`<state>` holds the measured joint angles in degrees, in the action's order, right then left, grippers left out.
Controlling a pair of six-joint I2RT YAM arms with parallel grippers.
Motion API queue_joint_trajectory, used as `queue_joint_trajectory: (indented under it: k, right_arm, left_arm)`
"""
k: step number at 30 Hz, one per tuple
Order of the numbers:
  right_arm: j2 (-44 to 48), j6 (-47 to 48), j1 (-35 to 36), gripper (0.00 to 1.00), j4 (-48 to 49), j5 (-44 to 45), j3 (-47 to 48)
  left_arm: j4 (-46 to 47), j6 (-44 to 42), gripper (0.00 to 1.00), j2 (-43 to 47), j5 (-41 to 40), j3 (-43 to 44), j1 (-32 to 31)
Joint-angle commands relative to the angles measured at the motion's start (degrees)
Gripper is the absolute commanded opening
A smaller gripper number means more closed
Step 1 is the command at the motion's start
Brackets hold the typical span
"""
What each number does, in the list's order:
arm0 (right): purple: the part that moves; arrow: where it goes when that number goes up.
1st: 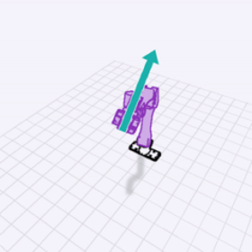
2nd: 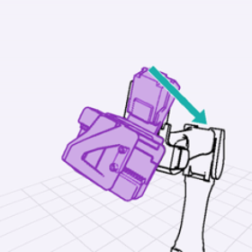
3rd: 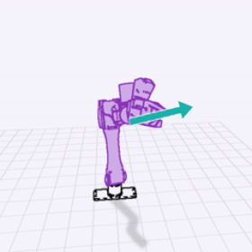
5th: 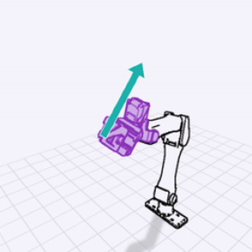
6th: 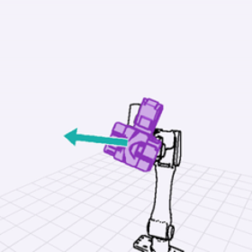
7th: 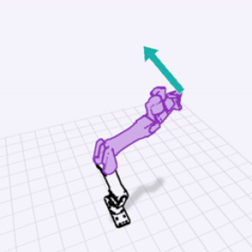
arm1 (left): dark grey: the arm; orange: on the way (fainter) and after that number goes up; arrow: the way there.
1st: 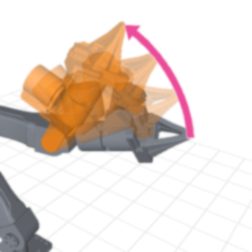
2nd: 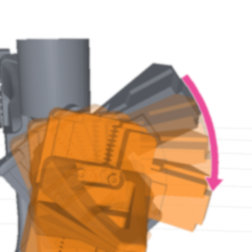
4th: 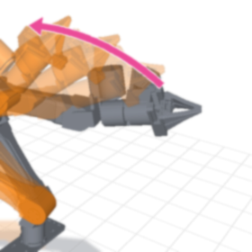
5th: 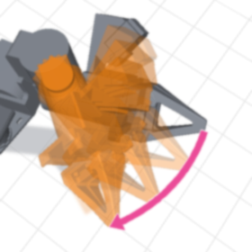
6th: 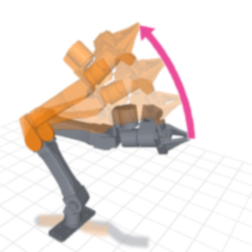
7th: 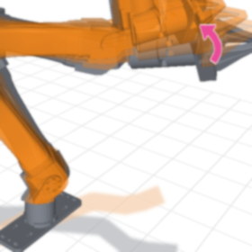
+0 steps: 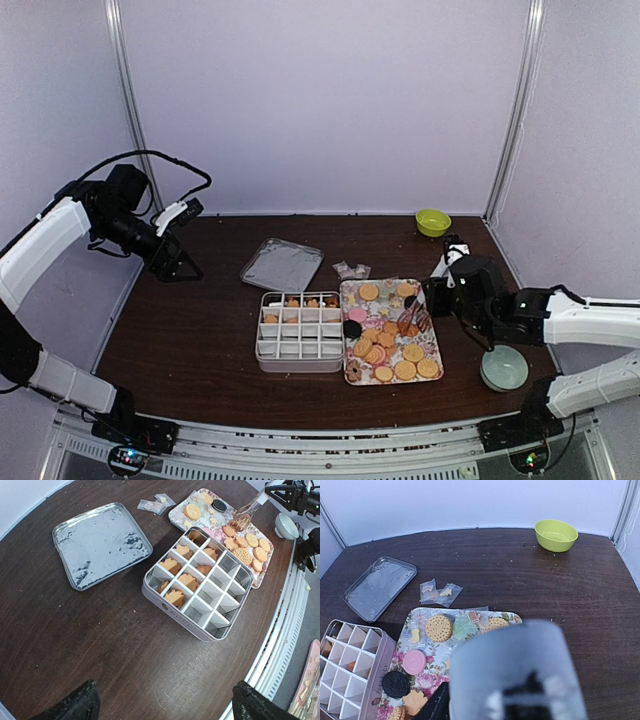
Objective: Pack the cookies
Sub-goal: Pick up the fake cookies from the plate, then place the fake cookies in the empty pocket of the box.
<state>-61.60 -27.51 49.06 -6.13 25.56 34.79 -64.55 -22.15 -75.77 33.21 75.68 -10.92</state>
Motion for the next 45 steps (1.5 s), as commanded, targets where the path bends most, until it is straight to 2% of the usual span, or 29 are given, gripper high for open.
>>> queue_joint_trajectory:
  k: [1,5,10,17,22,27,32,38,45]
  right_arm:
    - [-2.68,0.56,-0.27,0.41,0.36,-2.31,0.91]
    - [-4.27,0.72,-0.28,0.33,-0.31,-2.15,2.16]
    - [-1.22,1.34,-0.23,0.22,-2.78,-0.15,2.81]
    - [5.22,4.99,-0.17,0.20,-7.26,0.62,7.61]
    - [3.90,5.66,2.19,0.20,-7.91,-0.59,13.54]
    - [-5.05,6.92,9.45,0.20,-4.81,-0.52,22.54]
    - [-19.79,9.65,16.02,0.20,-1.95,-3.39,37.76]
    - [-36.68,11.23,19.70,0.19,-2.17,-8.75,53.84]
    - [-44.98,9.62,20.34,0.19,-0.96,-12.25,58.37]
  left_arm:
    - [0.31,0.62,0.94,-0.17,0.21,1.93,0.28]
    - [-0.03,0.62,0.94,0.15,-0.02,1.94,0.30]
    - [0.01,0.62,0.94,0.19,-0.01,2.06,0.30]
    - [-0.04,0.62,0.94,-0.32,0.30,2.53,0.29]
    - [-0.01,0.62,0.94,-0.67,-0.54,2.29,0.39]
    - [-0.13,1.24,0.95,-1.97,-1.12,1.63,1.88]
    - [-0.91,1.23,0.95,-3.02,-2.38,0.87,3.90]
    - [-0.95,0.97,0.95,-2.06,-3.42,-0.72,4.77]
    - [-1.00,0.89,0.95,-1.14,-3.58,-1.21,4.90]
